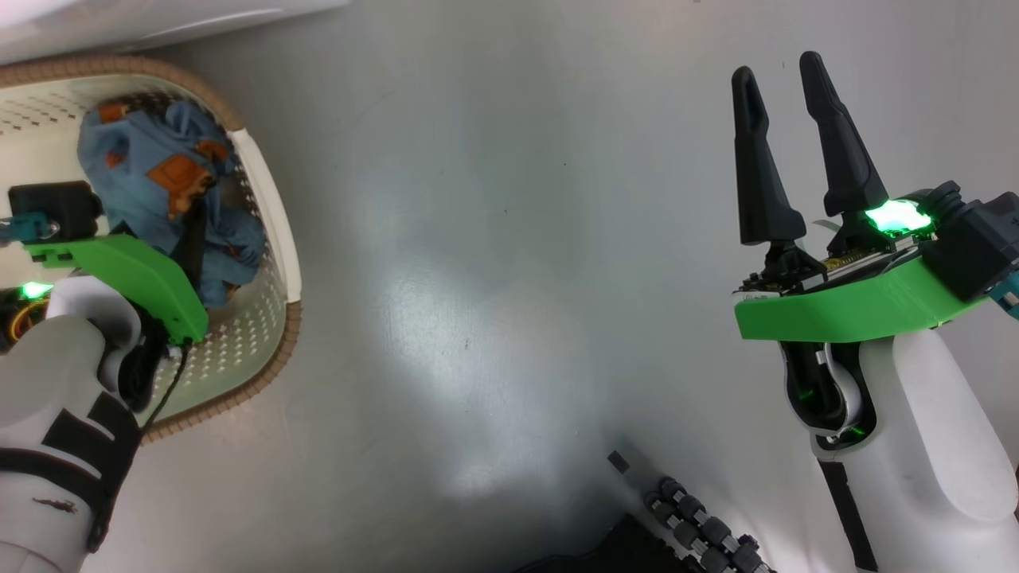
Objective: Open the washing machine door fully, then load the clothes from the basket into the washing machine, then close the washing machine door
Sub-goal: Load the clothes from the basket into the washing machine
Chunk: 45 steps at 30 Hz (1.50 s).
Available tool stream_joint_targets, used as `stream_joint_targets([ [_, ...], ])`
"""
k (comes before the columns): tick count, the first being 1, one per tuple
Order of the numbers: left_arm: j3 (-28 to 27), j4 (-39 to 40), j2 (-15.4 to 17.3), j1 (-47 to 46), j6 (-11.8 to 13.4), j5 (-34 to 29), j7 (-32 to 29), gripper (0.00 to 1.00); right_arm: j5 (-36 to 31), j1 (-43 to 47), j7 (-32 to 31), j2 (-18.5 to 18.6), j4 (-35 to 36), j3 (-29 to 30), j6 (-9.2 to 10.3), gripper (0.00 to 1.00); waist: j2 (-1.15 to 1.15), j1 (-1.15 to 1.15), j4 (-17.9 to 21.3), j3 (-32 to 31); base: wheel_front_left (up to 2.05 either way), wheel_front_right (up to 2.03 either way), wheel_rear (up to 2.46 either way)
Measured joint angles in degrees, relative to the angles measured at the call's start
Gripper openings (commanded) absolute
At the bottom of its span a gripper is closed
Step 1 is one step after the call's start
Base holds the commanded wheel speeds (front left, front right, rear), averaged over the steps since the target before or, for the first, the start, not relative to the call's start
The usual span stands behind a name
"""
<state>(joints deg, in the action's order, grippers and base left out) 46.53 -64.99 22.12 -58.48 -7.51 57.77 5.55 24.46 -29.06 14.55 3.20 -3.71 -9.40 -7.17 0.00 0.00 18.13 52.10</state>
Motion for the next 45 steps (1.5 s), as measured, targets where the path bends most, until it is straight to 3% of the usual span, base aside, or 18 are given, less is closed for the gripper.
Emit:
stream_joint_targets([
  [1,0.0,0.0,0.0,0.0,0.0,0.0,0.0,0.32,0.0,0.0,0.0,0.0,0.0,0.0,0.0,1.0,0.0,0.0,0.0,0.0,0.0,0.0,0.0],
  [2,0.19,-0.25,-0.01,-0.13,0.0,0.34,0.0,0.0,-0.01,0.01,0.0,-0.02,0.01,-0.01,0.0,1.0,0.0,0.0,0.06,-0.01,0.0,0.0,0.0],
  [18,1.69,-0.15,-2.07,0.49,0.0,7.69,5.35,0.0,-1.02,0.25,0.0,0.67,-0.11,0.87,-0.01,1.0,0.0,0.0,-2.14,-3.76,0.0,0.0,0.0],
  [30,0.74,4.98,-1.9,9.08,0.0,10.82,8.76,0.0,-1.33,3.52,0.0,2.45,-2.6,2.14,-0.01,1.0,0.0,0.0,-4.91,-11.86,0.0,0.0,0.0],
  [38,-7.82,10.29,-1.9,15.45,0.0,5.39,8.82,0.0,-1.32,7.35,0.0,4.34,-4.59,2.36,-0.01,1.0,0.0,0.0,-7.08,-18.77,0.0,0.0,0.0],
  [45,-16.25,15.19,-2.75,23.23,0.0,-3.53,8.82,0.0,-1.24,10.9,0.0,5.69,-5.81,2.42,-0.01,1.0,0.0,0.0,-8.93,-25.51,0.0,0.0,0.0],
])
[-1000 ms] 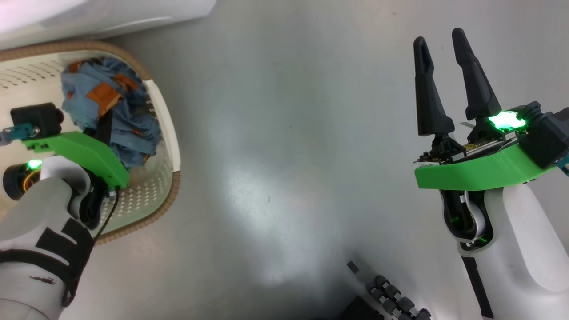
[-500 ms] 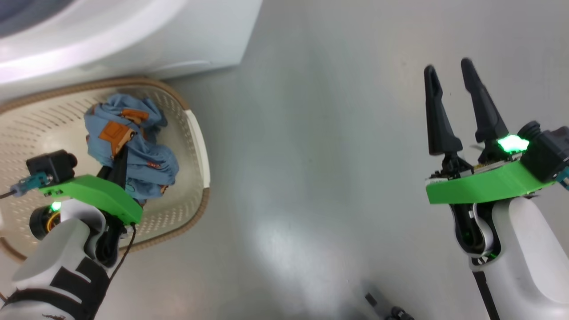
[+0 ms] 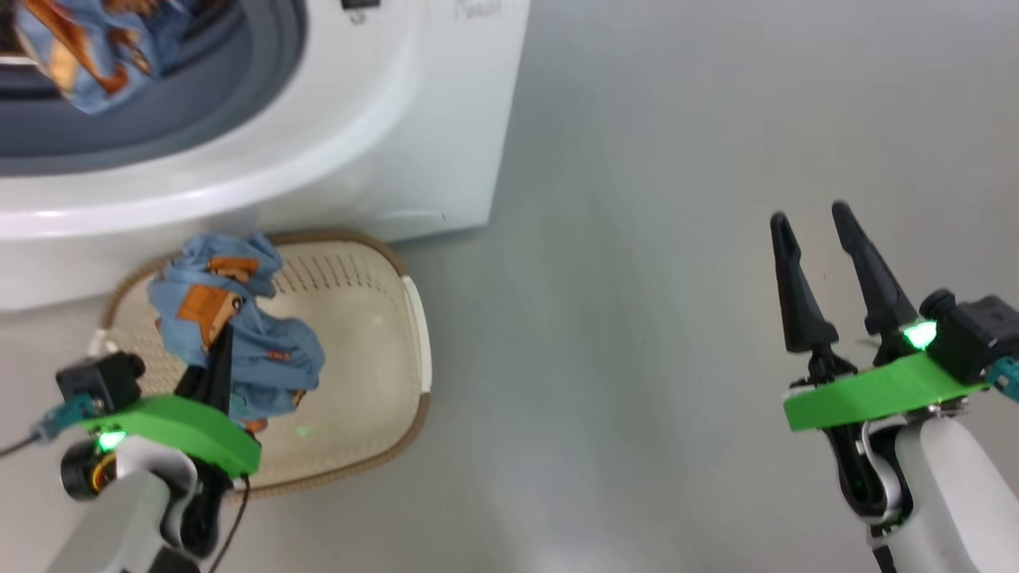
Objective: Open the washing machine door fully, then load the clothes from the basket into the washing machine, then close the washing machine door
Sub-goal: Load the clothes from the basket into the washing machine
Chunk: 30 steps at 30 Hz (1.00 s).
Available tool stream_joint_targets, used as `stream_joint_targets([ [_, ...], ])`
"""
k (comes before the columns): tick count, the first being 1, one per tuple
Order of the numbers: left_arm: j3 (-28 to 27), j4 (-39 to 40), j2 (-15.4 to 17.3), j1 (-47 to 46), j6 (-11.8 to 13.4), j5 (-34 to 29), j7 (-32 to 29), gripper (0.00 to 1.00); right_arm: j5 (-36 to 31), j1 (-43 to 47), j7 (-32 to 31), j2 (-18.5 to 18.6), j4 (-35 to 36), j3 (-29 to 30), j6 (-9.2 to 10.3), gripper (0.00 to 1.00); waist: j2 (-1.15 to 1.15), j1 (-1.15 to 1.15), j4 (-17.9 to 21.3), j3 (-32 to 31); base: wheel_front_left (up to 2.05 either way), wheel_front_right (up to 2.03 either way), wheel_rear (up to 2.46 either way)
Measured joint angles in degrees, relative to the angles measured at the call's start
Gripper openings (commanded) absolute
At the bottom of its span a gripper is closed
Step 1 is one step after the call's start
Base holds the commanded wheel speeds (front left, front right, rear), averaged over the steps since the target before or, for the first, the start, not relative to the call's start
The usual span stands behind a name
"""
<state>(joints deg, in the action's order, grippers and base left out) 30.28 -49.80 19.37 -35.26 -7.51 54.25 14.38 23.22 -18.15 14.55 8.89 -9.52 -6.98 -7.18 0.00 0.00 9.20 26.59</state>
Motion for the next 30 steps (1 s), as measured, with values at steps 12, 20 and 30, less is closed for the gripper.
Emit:
stream_joint_targets([
  [12,-13.1,10.28,-3.49,12.38,0.0,-17.25,0.0,0.0,0.55,7.76,0.0,2.13,-1.31,1.2,0.0,1.0,0.0,0.0,-3.08,-11.42,0.0,0.0,0.0],
  [20,-19.65,18.33,-5.7,19.64,0.0,-24.77,0.0,0.0,1.03,11.93,0.0,2.47,-1.53,1.64,0.0,1.0,0.0,0.0,-5.25,-17.43,0.0,0.0,0.0],
  [30,-24.52,28.2,-7.54,29.1,0.0,-29.64,0.0,0.0,1.15,16.19,-0.01,2.59,-1.52,3.33,0.0,1.0,0.0,0.0,-8.24,-22.87,0.0,0.0,0.0],
])
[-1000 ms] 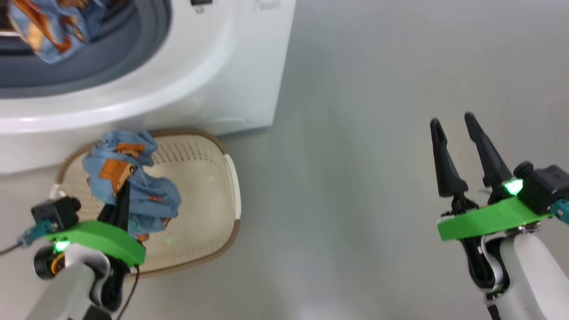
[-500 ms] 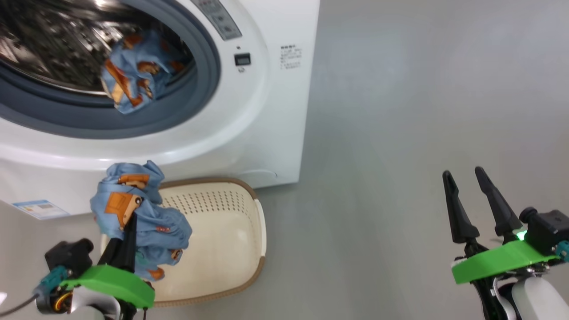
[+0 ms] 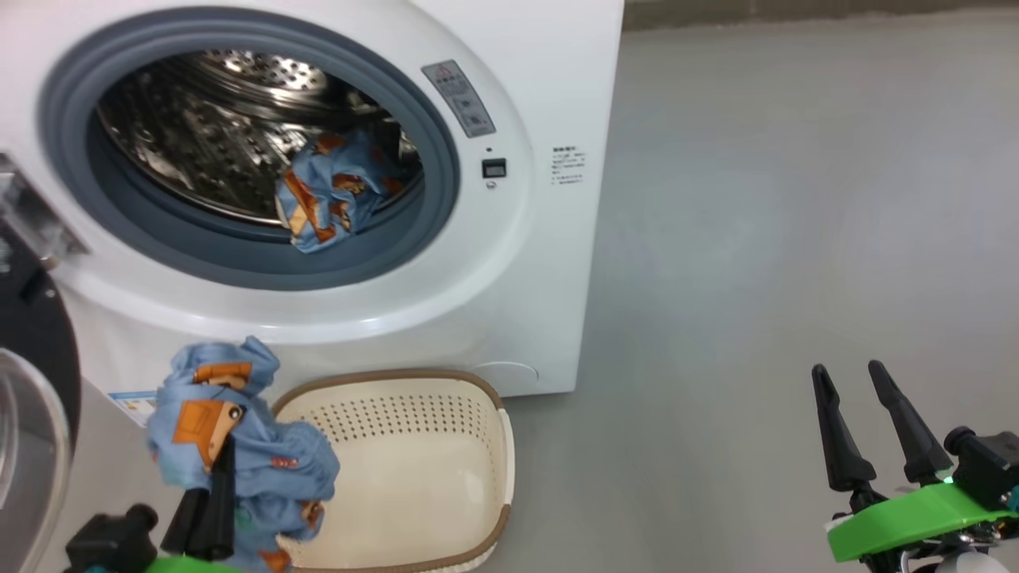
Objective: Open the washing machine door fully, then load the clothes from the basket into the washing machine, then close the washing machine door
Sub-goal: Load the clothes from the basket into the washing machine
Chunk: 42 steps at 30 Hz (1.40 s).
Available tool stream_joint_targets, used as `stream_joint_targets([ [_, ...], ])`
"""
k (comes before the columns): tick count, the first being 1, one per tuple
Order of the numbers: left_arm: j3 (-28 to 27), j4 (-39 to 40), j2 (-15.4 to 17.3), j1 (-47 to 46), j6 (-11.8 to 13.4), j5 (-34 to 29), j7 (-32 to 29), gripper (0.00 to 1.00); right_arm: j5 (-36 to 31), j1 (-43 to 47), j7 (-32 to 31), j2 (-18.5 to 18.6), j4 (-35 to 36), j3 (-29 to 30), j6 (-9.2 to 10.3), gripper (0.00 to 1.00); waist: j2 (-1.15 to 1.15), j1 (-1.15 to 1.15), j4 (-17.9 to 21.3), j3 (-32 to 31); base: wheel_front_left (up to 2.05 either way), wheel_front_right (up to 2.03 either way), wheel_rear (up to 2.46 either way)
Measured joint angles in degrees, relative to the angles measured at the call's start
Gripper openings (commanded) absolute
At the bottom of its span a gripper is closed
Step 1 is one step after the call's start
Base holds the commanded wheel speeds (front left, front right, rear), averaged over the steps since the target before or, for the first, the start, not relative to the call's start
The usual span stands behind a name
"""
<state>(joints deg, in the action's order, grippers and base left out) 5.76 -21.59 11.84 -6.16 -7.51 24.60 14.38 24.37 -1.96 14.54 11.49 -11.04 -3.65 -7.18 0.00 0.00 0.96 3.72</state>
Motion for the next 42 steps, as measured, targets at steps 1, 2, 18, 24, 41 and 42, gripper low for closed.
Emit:
stream_joint_targets([
  [1,-0.31,0.83,-0.2,0.85,0.0,-0.22,0.0,0.0,0.15,0.37,0.0,-0.01,0.01,0.05,0.0,1.0,0.0,0.0,-0.26,-0.38,0.0,0.0,0.0],
  [2,-0.68,1.65,-0.32,1.72,0.0,-0.54,0.0,0.0,0.34,0.52,0.0,-0.02,0.0,0.05,0.0,1.0,0.0,0.0,-0.52,-0.74,0.0,0.0,0.0],
  [18,-3.85,8.24,-2.24,6.53,0.0,-3.02,0.0,0.0,0.34,1.58,0.0,-0.03,0.88,0.82,0.0,1.0,0.0,0.0,-2.51,-0.7,0.0,0.0,0.0],
  [24,-3.98,8.67,-2.48,6.33,0.0,-3.12,0.0,0.0,0.34,1.51,0.0,-0.01,1.3,1.36,0.0,1.0,0.0,0.0,-2.51,0.96,0.0,0.0,0.0],
  [41,-2.9,6.72,-1.82,-11.16,0.0,-2.69,0.01,0.0,0.18,-6.19,0.01,-0.76,2.79,1.74,0.0,1.0,0.0,0.0,-1.59,12.3,0.0,0.0,0.0],
  [42,-2.85,6.58,-1.68,-12.9,0.0,-2.44,0.01,0.0,0.16,-6.83,0.01,-0.86,2.81,1.74,0.0,1.0,0.0,0.0,-1.48,13.18,0.0,0.0,0.0],
])
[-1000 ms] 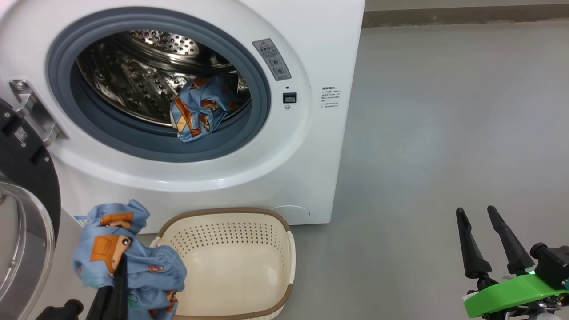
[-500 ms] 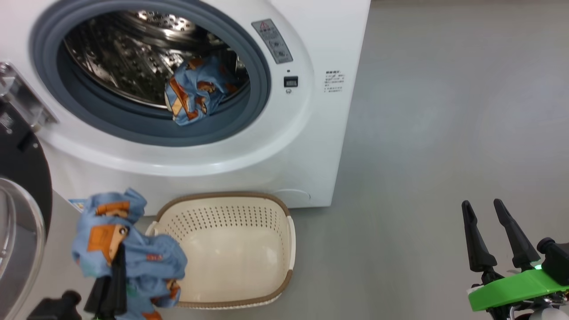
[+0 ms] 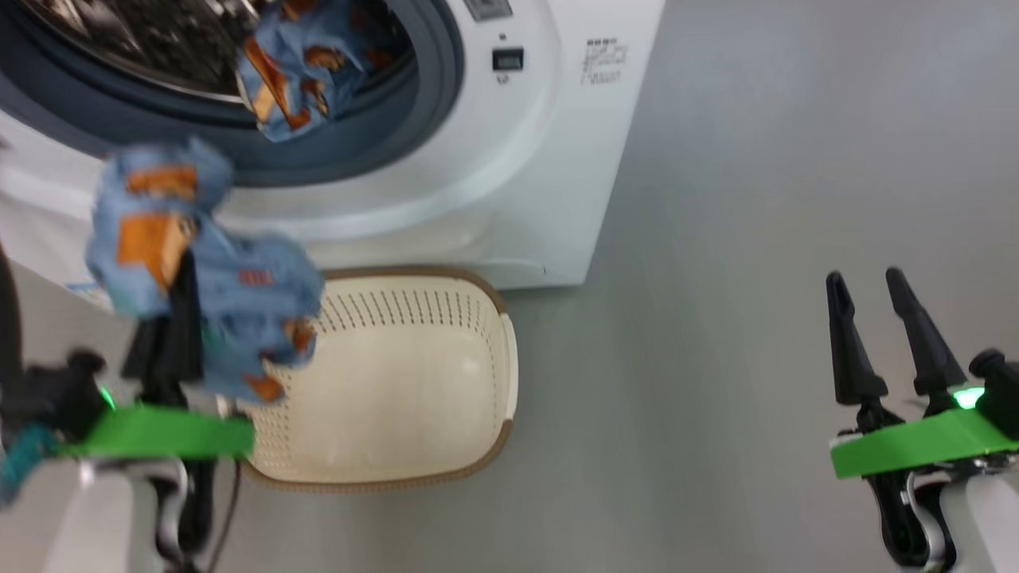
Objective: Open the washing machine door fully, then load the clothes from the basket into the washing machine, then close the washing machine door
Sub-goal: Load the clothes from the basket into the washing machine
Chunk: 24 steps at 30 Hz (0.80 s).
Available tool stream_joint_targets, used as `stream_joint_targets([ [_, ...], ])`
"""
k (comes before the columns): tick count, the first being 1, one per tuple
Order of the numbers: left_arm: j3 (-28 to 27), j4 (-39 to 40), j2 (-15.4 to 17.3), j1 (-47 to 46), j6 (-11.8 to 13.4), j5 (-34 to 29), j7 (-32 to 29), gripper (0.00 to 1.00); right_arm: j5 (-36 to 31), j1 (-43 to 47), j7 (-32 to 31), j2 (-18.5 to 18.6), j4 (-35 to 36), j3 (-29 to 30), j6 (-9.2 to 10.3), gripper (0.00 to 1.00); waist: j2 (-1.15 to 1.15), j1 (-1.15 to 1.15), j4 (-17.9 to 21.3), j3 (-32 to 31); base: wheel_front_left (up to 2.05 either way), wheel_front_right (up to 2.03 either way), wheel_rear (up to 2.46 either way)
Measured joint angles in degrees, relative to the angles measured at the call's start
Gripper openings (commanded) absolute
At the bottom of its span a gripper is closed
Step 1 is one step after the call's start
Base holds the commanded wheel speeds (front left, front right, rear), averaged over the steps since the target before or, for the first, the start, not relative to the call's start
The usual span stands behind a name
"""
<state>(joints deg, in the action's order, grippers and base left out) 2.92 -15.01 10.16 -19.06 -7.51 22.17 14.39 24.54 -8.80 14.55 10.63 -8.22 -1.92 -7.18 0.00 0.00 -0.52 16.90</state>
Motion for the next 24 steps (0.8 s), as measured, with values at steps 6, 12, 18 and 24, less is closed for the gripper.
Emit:
stream_joint_targets([
  [6,-0.12,-2.07,2.04,-11.4,0.0,0.07,0.09,0.0,-0.4,-4.1,0.0,-0.52,0.18,-0.86,0.0,1.0,0.0,0.0,0.97,5.15,0.0,0.0,0.0],
  [12,0.49,-7.7,4.08,-20.53,0.0,1.22,0.25,0.0,-0.38,-6.54,0.0,-1.76,0.3,-1.6,0.0,1.0,0.0,0.0,2.74,9.1,0.0,0.0,0.0],
  [18,2.77,-17.82,5.58,-29.41,0.0,3.42,0.25,0.0,-0.38,-7.54,0.0,-2.47,0.33,-1.69,0.0,1.0,0.0,0.0,4.65,12.33,0.0,0.0,0.0],
  [24,4.76,-28.66,7.0,-37.75,0.0,4.44,0.25,0.0,-0.38,-9.71,0.0,-3.31,0.45,-2.45,0.0,1.0,0.0,0.0,6.31,15.08,0.0,0.0,0.0],
])
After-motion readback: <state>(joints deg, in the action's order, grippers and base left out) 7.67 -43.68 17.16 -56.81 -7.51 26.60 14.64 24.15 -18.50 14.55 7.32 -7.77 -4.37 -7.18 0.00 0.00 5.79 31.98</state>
